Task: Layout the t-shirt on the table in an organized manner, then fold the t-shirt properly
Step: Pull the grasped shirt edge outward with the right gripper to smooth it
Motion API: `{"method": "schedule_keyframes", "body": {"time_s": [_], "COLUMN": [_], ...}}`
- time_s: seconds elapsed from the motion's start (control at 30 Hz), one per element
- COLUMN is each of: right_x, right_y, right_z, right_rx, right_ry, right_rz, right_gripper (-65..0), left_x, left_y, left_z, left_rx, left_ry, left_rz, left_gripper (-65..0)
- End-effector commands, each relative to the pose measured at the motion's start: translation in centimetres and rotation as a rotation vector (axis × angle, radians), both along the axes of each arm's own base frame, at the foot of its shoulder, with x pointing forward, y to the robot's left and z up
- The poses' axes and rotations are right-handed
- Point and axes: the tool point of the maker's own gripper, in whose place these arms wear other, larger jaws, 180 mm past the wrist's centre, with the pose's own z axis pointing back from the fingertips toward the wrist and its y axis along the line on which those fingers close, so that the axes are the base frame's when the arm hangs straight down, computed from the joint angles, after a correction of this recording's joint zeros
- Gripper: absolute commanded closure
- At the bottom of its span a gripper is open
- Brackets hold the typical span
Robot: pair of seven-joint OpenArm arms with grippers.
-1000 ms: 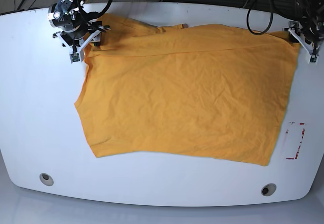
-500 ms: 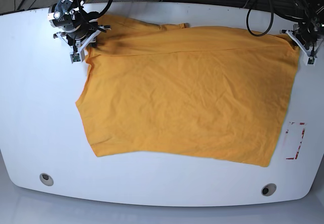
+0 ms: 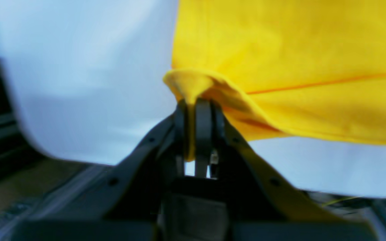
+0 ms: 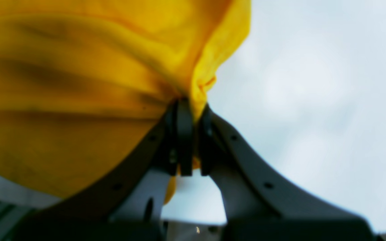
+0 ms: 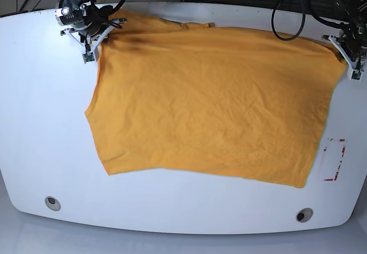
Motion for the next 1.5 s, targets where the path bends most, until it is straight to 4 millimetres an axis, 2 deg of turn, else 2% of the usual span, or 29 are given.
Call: {"method": "schedule_keyframes", "body": {"time_s": [0.0,0.17,0.3,0.47,0.5,0.57,0.77,0.83,0.97,1.07,1.2,1.27,1.37,1.47], "right_x": [-0.8,-1.9,-2.4,-1.9,-1.3,-0.2,3.4,4.7,6.9,8.4,8.9,9.0,8.0,6.9], "right_y": [-1.1,-1.6,-2.6,-3.0,-3.4,-3.9,-5.1,-5.6,-6.2,-6.7,-6.7,-6.8,-7.1,-6.7], "right_z": [0.6,0.5,0.6,0.9,1.2,1.6,3.3,3.8,4.1,4.3,4.6,5.3,6.2,6.5], "right_rx": [-0.053,-0.075,-0.102,-0.114,-0.123,-0.136,-0.167,-0.175,-0.172,-0.179,-0.187,-0.205,-0.238,-0.251], "right_ry": [0.039,0.104,0.137,0.128,0.112,0.087,0.004,-0.023,-0.048,-0.056,-0.061,-0.075,-0.063,-0.053], "right_rz": [-0.001,-0.002,0.004,0.008,0.01,0.012,0.014,0.013,0.016,0.033,0.052,0.051,0.044,0.047], "right_gripper": [-1.7,-1.9,-1.9,-2.1,-2.9,-6.2,-25.7,-27.1,-25.8,-27.9,-33.5,-38.5,-45.5,-49.8], "left_x": [0.4,0.8,0.8,0.8,0.8,0.9,0.9,1.0,1.4,1.5,1.5,1.5,1.5,1.5], "left_y": [0.7,0.6,0.6,0.6,0.7,0.7,0.5,0.4,-0.3,-0.4,-0.5,-0.5,-0.5,-0.5], "left_z": [1.8,2.9,3.0,3.1,3.0,3.0,2.9,2.9,2.6,2.5,2.5,2.5,2.5,2.5], "left_rx": [0.059,0.085,0.089,0.09,0.09,0.09,0.087,0.085,0.079,0.078,0.077,0.077,0.077,0.077], "left_ry": [-0.019,-0.045,-0.047,-0.047,-0.046,-0.047,-0.046,-0.046,-0.039,-0.038,-0.037,-0.039,-0.039,-0.039], "left_rz": [-0.003,-0.016,-0.018,-0.018,-0.017,-0.017,-0.018,-0.024,-0.049,-0.054,-0.056,-0.056,-0.056,-0.056], "left_gripper": [0.0,0.0,0.0,0.0,0.0,0.0,0.0,0.0,0.0,0.0,0.0,0.0,0.0,0.0]}}
